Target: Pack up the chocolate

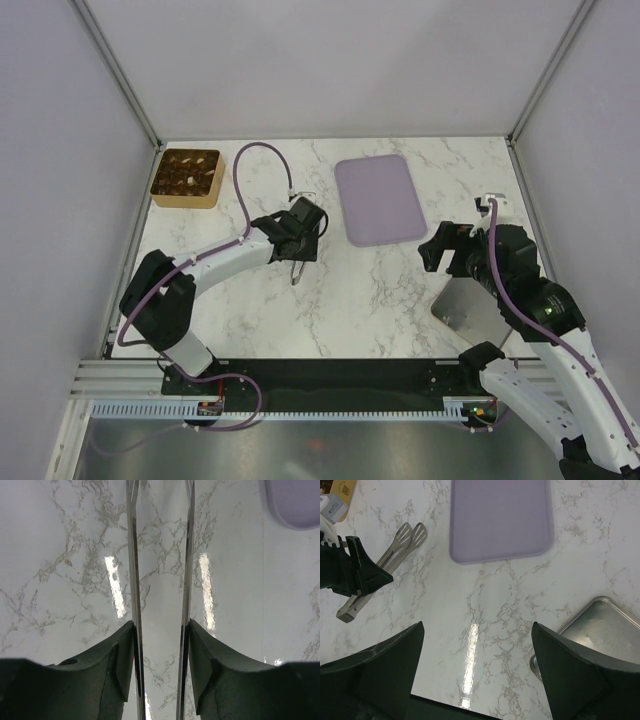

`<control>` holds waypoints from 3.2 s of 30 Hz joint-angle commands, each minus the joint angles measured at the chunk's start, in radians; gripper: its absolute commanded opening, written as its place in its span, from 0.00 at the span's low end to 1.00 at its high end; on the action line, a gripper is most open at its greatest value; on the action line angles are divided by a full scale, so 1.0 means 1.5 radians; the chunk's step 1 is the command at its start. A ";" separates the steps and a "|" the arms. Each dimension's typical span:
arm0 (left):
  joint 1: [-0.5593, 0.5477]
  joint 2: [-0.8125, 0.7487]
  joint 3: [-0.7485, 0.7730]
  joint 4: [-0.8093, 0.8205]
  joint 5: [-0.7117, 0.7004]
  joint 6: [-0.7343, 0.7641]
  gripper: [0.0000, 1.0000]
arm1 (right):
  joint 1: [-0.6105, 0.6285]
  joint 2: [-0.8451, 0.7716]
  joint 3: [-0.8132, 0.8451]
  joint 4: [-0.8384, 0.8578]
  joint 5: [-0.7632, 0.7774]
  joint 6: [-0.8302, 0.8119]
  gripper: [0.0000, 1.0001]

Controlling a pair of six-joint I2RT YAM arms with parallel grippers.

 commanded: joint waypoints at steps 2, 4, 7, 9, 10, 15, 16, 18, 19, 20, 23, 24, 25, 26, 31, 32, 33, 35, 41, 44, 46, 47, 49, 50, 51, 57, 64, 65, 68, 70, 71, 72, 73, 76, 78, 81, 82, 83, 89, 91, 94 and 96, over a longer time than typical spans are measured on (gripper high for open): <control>-0.017 0.015 -0.009 0.048 -0.036 -0.064 0.52 | 0.002 -0.002 -0.007 0.007 0.012 0.008 0.97; -0.020 0.029 -0.010 0.049 -0.030 -0.071 0.53 | 0.001 -0.002 -0.008 0.007 0.011 0.007 0.97; -0.024 0.045 -0.011 0.050 -0.016 -0.086 0.56 | 0.002 -0.004 -0.014 0.007 0.011 0.008 0.97; -0.030 0.050 -0.013 0.049 -0.014 -0.097 0.59 | 0.002 -0.006 -0.018 0.008 0.011 0.008 0.97; -0.032 0.052 -0.015 0.049 -0.013 -0.101 0.61 | 0.001 -0.007 -0.018 0.007 0.011 0.008 0.97; -0.041 0.059 -0.027 0.050 0.002 -0.140 0.66 | 0.002 -0.011 -0.026 0.008 0.006 0.008 0.97; -0.045 0.066 -0.029 0.049 0.002 -0.150 0.67 | 0.002 -0.013 -0.029 0.008 0.006 0.007 0.97; -0.049 0.071 -0.033 0.050 0.002 -0.159 0.69 | 0.002 -0.014 -0.030 0.009 0.005 0.009 0.97; -0.053 0.076 -0.037 0.050 0.002 -0.168 0.69 | 0.002 -0.015 -0.033 0.010 0.006 0.009 0.97; -0.055 0.078 -0.038 0.049 0.004 -0.172 0.70 | 0.002 -0.017 -0.034 0.010 0.004 0.009 0.97; -0.061 0.079 -0.043 0.049 0.004 -0.185 0.72 | 0.002 -0.020 -0.037 0.009 0.004 0.009 0.97; -0.062 0.079 -0.046 0.049 0.000 -0.189 0.73 | 0.002 -0.021 -0.038 0.009 0.003 0.009 0.97; -0.063 0.078 -0.047 0.049 0.000 -0.190 0.73 | 0.002 -0.024 -0.038 0.010 0.000 0.009 0.97; -0.065 0.077 -0.047 0.049 -0.002 -0.191 0.74 | 0.002 -0.025 -0.039 0.010 -0.001 0.008 0.97; -0.068 0.076 -0.053 0.048 -0.001 -0.201 0.80 | 0.002 -0.025 -0.039 0.009 -0.001 0.012 0.97; -0.069 0.076 -0.053 0.049 0.000 -0.202 0.81 | 0.002 -0.025 -0.039 0.010 0.000 0.013 0.97; -0.069 0.074 -0.055 0.047 0.004 -0.205 0.82 | 0.002 -0.025 -0.038 0.010 -0.002 0.014 0.97; -0.072 0.070 -0.056 0.045 0.006 -0.208 0.86 | 0.001 -0.024 -0.038 0.010 -0.005 0.016 0.98; -0.073 0.010 -0.066 0.032 0.014 -0.212 0.96 | 0.002 -0.017 -0.024 0.007 -0.014 0.033 0.98; -0.074 -0.032 -0.055 0.016 0.023 -0.197 1.00 | 0.001 -0.016 -0.019 0.008 -0.021 0.044 0.98; -0.073 -0.057 -0.049 0.004 0.018 -0.177 1.00 | 0.001 -0.012 -0.017 0.008 -0.025 0.052 0.98; -0.073 -0.084 -0.045 -0.001 0.014 -0.165 0.99 | 0.002 -0.010 -0.016 0.008 -0.027 0.052 0.98; -0.072 -0.105 -0.008 -0.013 -0.014 -0.106 0.97 | 0.002 -0.008 -0.012 0.008 -0.035 0.054 0.98; -0.070 -0.114 0.030 -0.013 -0.014 -0.106 0.97 | 0.002 -0.006 -0.011 0.012 -0.036 0.054 0.98; -0.066 -0.115 0.049 -0.038 -0.077 -0.021 0.95 | 0.001 -0.005 -0.010 0.013 -0.037 0.054 0.98; 0.039 -0.060 0.218 -0.046 -0.141 0.166 0.84 | 0.002 -0.002 -0.022 0.049 -0.050 0.057 0.98; 0.261 0.103 0.387 -0.046 -0.076 0.256 0.55 | 0.002 0.019 -0.033 0.118 -0.098 0.070 0.98; 0.276 0.121 0.411 -0.046 -0.073 0.268 0.54 | 0.002 0.022 -0.038 0.137 -0.103 0.070 0.98; 0.327 0.173 0.442 -0.046 -0.068 0.273 0.52 | 0.001 0.050 -0.058 0.163 -0.109 0.069 0.98; 0.363 0.202 0.455 -0.042 -0.052 0.274 0.51 | 0.002 0.074 -0.066 0.176 -0.112 0.068 0.98; 0.372 0.209 0.457 -0.040 -0.048 0.279 0.51 | 0.002 0.080 -0.073 0.181 -0.110 0.067 0.97; 0.388 0.218 0.459 -0.037 -0.048 0.279 0.51 | 0.002 0.089 -0.077 0.188 -0.110 0.066 0.98; 0.395 0.225 0.460 -0.036 -0.042 0.280 0.51 | 0.001 0.092 -0.080 0.199 -0.107 0.065 0.98; 0.414 0.231 0.454 -0.030 -0.033 0.276 0.51 | 0.001 0.113 -0.103 0.225 -0.039 0.078 0.97; 0.417 0.234 0.446 -0.025 -0.028 0.278 0.51 | -0.001 0.166 -0.092 0.210 0.039 0.105 0.96; 0.423 0.244 0.448 -0.023 -0.036 0.280 0.51 | -0.020 0.251 -0.069 0.187 0.149 0.140 0.92; 0.425 0.245 0.448 -0.022 -0.027 0.277 0.51 | -0.034 0.273 -0.066 0.187 0.153 0.141 0.89; 0.429 0.246 0.447 -0.022 -0.024 0.274 0.51 | -0.047 0.311 -0.067 0.187 0.158 0.150 0.84; 0.459 0.271 0.451 -0.021 0.000 0.257 0.51 | -0.166 0.398 -0.081 0.184 0.137 0.161 0.64; 0.466 0.276 0.443 -0.021 0.004 0.254 0.50 | -0.179 0.400 -0.089 0.183 0.148 0.165 0.63; 0.477 0.289 0.436 -0.022 0.004 0.257 0.50 | -0.190 0.391 -0.116 0.171 0.147 0.183 0.61; 0.481 0.293 0.430 -0.024 0.004 0.252 0.50 | -0.195 0.384 -0.129 0.172 0.150 0.194 0.61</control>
